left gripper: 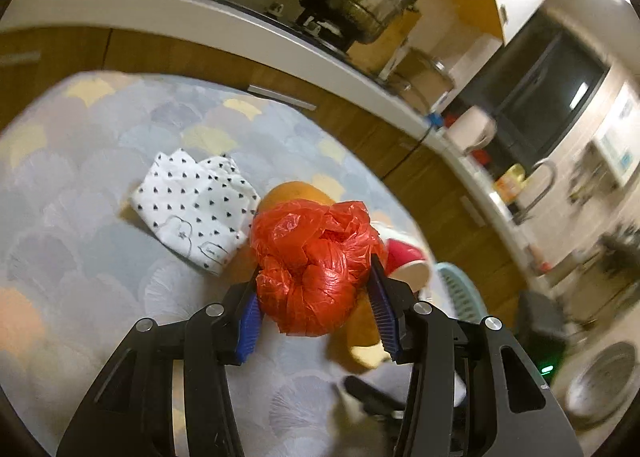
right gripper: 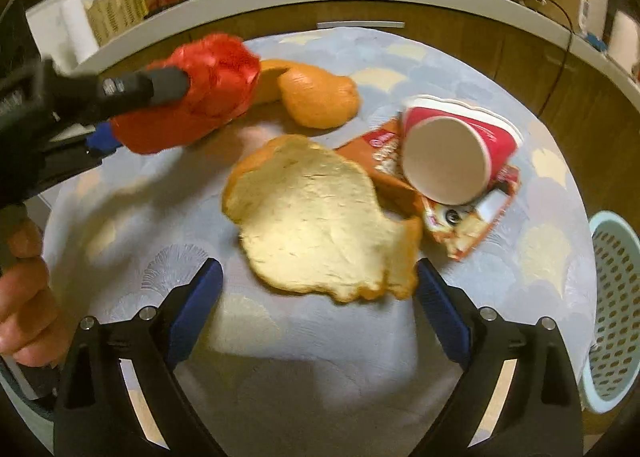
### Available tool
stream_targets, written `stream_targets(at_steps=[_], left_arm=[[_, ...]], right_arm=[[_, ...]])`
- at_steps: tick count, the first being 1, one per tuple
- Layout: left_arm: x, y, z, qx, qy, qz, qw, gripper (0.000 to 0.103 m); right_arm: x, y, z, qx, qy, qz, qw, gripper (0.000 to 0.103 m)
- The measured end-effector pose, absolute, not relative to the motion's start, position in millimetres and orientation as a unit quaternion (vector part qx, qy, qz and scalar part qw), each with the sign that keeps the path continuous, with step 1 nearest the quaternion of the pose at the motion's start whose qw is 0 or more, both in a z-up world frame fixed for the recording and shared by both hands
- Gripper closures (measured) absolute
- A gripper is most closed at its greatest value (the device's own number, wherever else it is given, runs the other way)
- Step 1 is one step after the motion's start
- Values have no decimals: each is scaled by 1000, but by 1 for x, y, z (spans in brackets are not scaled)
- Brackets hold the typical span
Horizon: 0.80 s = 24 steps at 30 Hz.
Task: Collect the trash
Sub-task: 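Grasp the red plastic bag with the left tool while the right tool grasps the bread crust, then carry the red bag and bread crust over the wastebasket with both tools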
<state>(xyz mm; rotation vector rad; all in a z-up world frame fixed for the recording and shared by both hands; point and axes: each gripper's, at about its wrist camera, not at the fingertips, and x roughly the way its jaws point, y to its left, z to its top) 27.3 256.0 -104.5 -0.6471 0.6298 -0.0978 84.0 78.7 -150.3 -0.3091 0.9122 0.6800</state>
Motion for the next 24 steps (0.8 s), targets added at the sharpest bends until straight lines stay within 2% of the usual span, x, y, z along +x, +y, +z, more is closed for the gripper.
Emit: stream_targets(at_steps=[2,4,5,7,8,10,14,24], left_arm=[[26,260,-109,-329,299,-63,894,57],[24,263,-111,-336,294,-62,893,57],[25,263,-111,-336,294,-60,893,57],[26,263,-111,-334,296,-59,893,57],[26,262,-110,-332,296,-59,894,57],[24,259,-105,-324,292,-61,898,57],[17,251,-86,-310,274,-90,906,57],[20,201,-40,-239,251,-124,930,57]], right_arm=[[82,85,-151,-162,425,314,834,15],[83,85,-148,-152,419,316,838,36],[84,85,-148,-148,419,314,839,39],[85,84,-145,-137,415,312,844,55],[84,82,-142,-131,408,315,847,60],[80,79,-135,-127,394,320,852,78],[73,63,-118,-103,374,322,864,81],[70,2,-58,-64,310,282,906,81]])
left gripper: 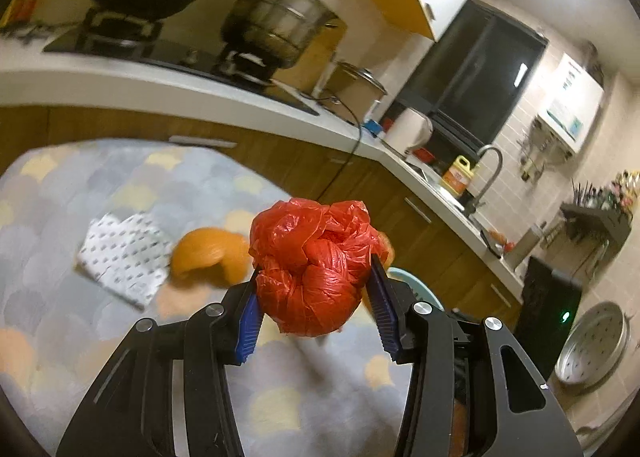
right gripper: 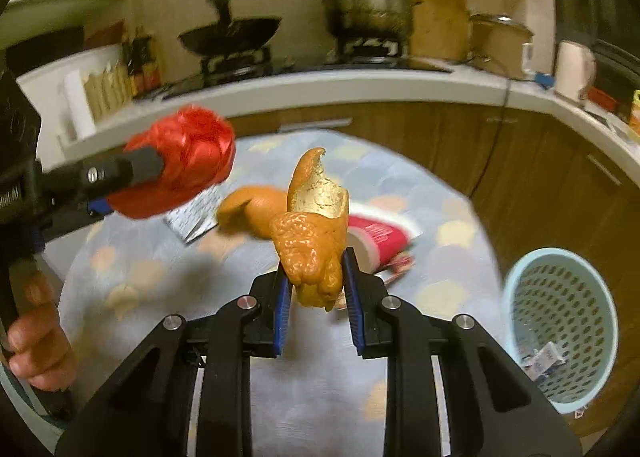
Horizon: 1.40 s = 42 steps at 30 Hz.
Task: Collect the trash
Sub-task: 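Carry the red bag and bread crust over the wastebasket with both tools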
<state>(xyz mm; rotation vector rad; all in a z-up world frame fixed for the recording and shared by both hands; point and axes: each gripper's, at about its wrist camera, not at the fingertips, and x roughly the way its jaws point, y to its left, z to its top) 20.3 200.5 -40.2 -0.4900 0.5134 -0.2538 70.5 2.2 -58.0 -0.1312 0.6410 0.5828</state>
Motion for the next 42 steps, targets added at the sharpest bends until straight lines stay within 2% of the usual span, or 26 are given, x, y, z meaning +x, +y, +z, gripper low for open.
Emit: stream_targets(at_steps=[11,24,38,40,42], left_arm=[[61,124,-26,-174,275,-168,931,57],[122,17,-39,-128,322,-223,911,57],[189,-88,-105,-67,429,-221,873,57],[198,-96,-113,-62,438,-216,871,56],[206,-101,-120,-60,447,-212,867,50]], right_arm=[[94,-83,-40,-38,302,184,934,81],[122,-201,-52,15,326,74,942,81],[168,-283,-131,98,449,11,888,81],[174,-286,-136,98,456,9,884,81],[177,-287,-140,104,460,12,882,78]])
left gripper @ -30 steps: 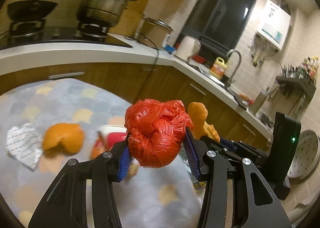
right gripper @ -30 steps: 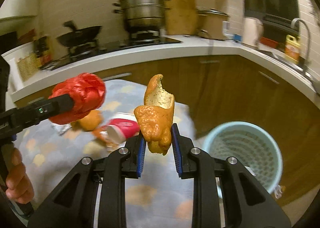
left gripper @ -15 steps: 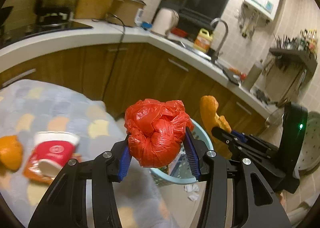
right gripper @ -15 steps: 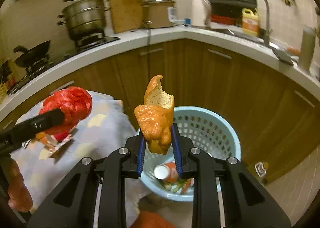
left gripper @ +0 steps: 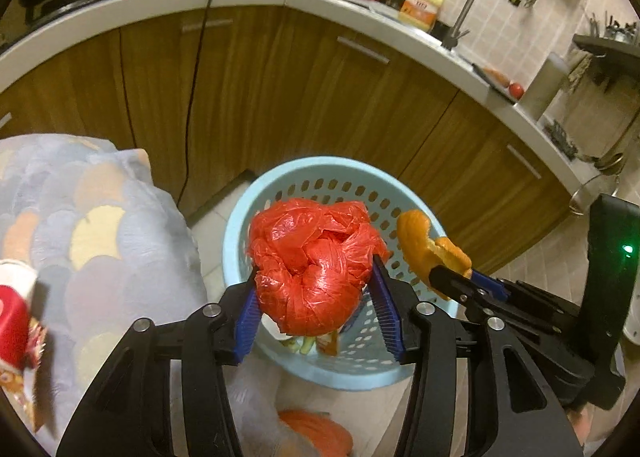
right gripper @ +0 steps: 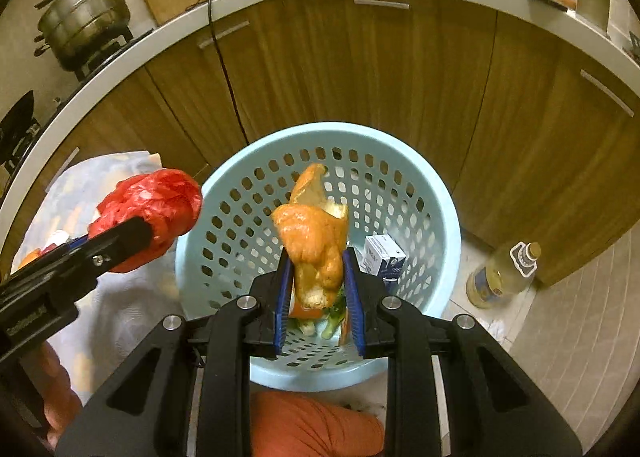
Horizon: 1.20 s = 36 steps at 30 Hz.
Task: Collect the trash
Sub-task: 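Carry the red bag and bread crust over the wastebasket with both tools, then open both tools to drop the bag and crust into the wastebasket, then grasp the white dotted napkin with the left tool while the right tool grasps the orange peel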
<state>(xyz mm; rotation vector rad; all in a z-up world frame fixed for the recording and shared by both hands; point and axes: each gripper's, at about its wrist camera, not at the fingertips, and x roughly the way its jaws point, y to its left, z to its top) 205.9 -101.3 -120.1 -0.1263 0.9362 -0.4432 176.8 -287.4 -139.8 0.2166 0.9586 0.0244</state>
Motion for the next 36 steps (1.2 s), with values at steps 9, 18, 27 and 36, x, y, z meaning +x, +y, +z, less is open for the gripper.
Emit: stream_targets(at_steps=[9,18,27,36], left_arm=[[209,-97,-124,-51,451,-199,869,40],[196,-78,-107,-67,429,-198,879,40],[168,-41,-78,-93,392,-179,898,40],[111,54,-37,-130,326,-89,932,40]], right_arm=[[180,-292,-143,123,463,15,878,70],[167,-273,-118,112,436,40,892,70],[151,-232,-82,89,392,92,911,70],[129,-147,-58,54,354,181,916,70]])
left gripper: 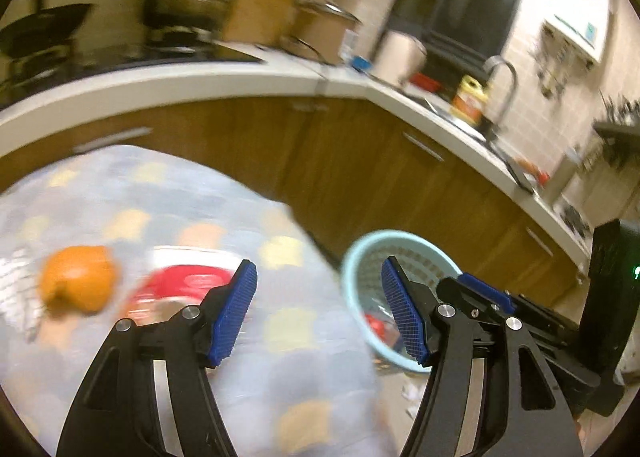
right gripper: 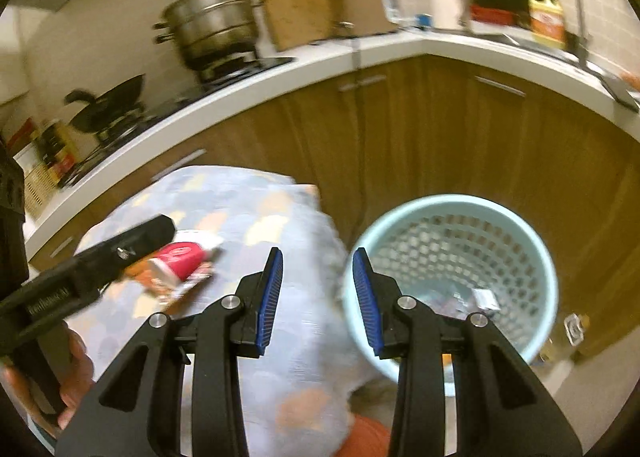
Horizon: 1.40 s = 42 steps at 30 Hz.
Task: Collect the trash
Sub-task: 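Grasp the white dotted napkin with the left tool while the right tool grasps the orange peel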
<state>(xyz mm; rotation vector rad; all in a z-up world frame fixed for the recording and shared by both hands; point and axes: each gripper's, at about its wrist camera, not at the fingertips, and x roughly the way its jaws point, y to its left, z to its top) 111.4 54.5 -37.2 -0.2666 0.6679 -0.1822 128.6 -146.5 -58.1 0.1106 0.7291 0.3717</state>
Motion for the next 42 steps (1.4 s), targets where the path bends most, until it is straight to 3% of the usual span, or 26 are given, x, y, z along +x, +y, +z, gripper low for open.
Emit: stream_targets(at_steps=[9,19,21,27,34,36,40,41,42], left_arm=[[60,178,-27,-167,299,48,938,39],[44,280,-72,-215,343,138,904,38],[51,292,-86,-219,359,150,895,33],[70,310,-116,-222,391,162,878,31],[98,289,-122,-132,412,183,883,27],[101,282,-121,-116,415,177,885,32],[100,271,-120,-88,411,168,892,53],[98,269,-119,-82,409,168,893,63],[96,266,-118,-76,408,164,895,87]], right_arm=[[106,-46,-63,14,349,266,899,70],[94,24,-93,-19,364,310,878,70],[93,33,-105,-29,372,314,873,70],[96,46,-137,-54,400,312,860,70],[100,47,-139,-51,402,316,858,70],[98,49,-139,-57,400,315,859,70],[96,53,-139,-70,397,309,861,70],[96,54,-140,-71,398,307,862,70],[97,54,-140,-72,400,305,861,70]])
